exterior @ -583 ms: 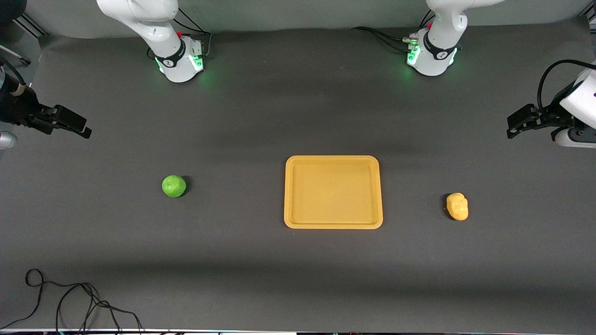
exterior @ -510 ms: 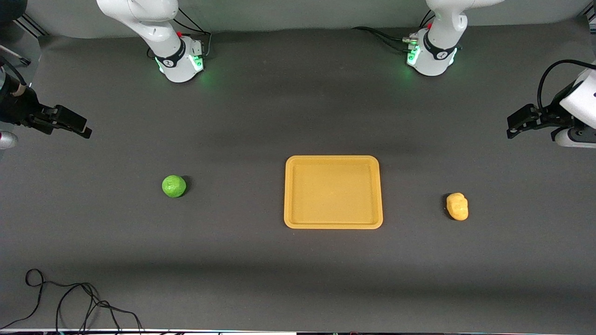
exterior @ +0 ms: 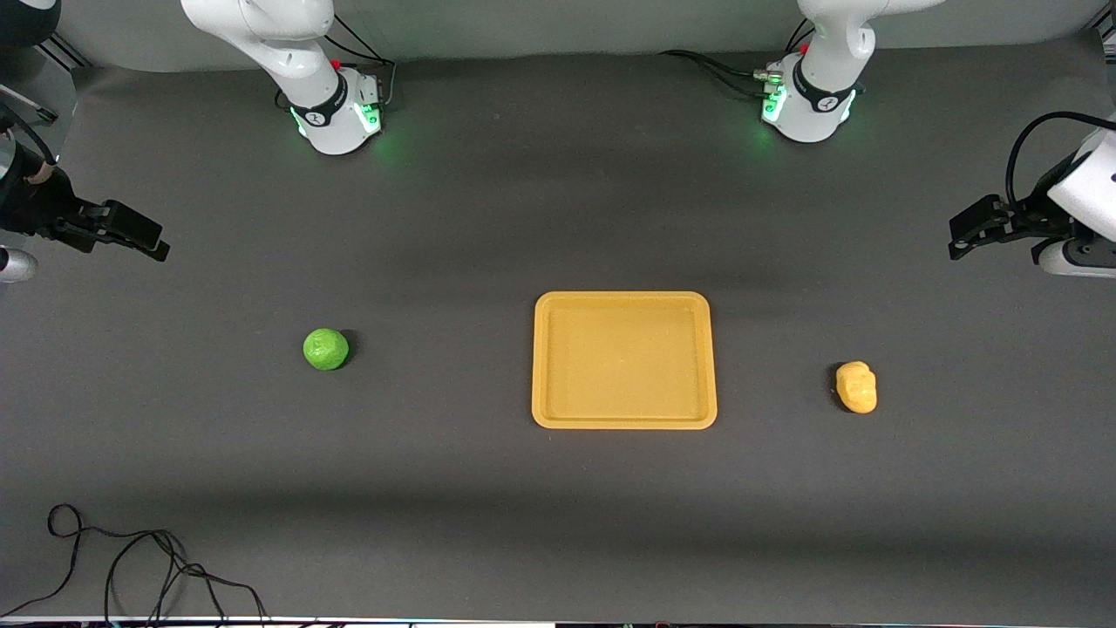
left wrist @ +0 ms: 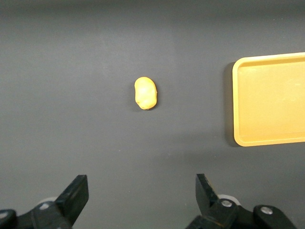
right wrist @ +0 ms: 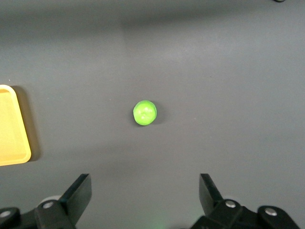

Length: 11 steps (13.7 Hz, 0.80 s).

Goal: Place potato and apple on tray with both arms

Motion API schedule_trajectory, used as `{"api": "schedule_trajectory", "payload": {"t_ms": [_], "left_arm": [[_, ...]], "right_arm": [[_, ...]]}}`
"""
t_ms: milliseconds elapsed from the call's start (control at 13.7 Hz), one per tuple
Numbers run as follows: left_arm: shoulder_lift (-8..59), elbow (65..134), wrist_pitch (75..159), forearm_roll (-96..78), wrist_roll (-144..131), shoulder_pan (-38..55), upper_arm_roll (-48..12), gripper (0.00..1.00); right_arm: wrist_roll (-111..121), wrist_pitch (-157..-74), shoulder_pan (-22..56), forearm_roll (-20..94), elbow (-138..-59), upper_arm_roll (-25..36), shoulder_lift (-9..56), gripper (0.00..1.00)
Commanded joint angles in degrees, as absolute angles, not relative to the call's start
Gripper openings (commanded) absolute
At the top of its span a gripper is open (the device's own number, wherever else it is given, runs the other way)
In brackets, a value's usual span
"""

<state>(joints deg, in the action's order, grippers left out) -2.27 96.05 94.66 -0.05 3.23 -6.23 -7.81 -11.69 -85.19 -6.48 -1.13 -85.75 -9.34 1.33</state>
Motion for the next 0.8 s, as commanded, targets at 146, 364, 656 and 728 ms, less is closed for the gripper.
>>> {"api": "schedule_trajectory", "payload": {"t_ms": [146, 364, 656, 728], "left_arm": [[-1.0, 95.4, 94.0, -0.1, 3.3, -6.3, -7.9, 1.00], [3.4, 95.4, 95.4, -0.1, 2.9, -6.1, -8.0, 1.00], [6.2, 95.5, 98.1, 1.0, 2.5, -6.1, -8.0, 1.00], [7.6, 95.5, 98.9, 1.0, 2.5, -6.2, -8.0, 1.00]], "right_arm": [[-3.3, -87.6, -7.0, -1.7, -87.9, -9.4, 0.9, 1.00], [-3.4, -87.6, -6.9, -1.4, -88.1, -9.4, 1.0, 1.00], [-3.3, -87.7, -7.1, 0.5, -88.3, -9.1, 1.6, 1.00], [-3.3, -87.9, -6.7, -0.4, -88.3, -9.1, 1.6, 1.00]]}}
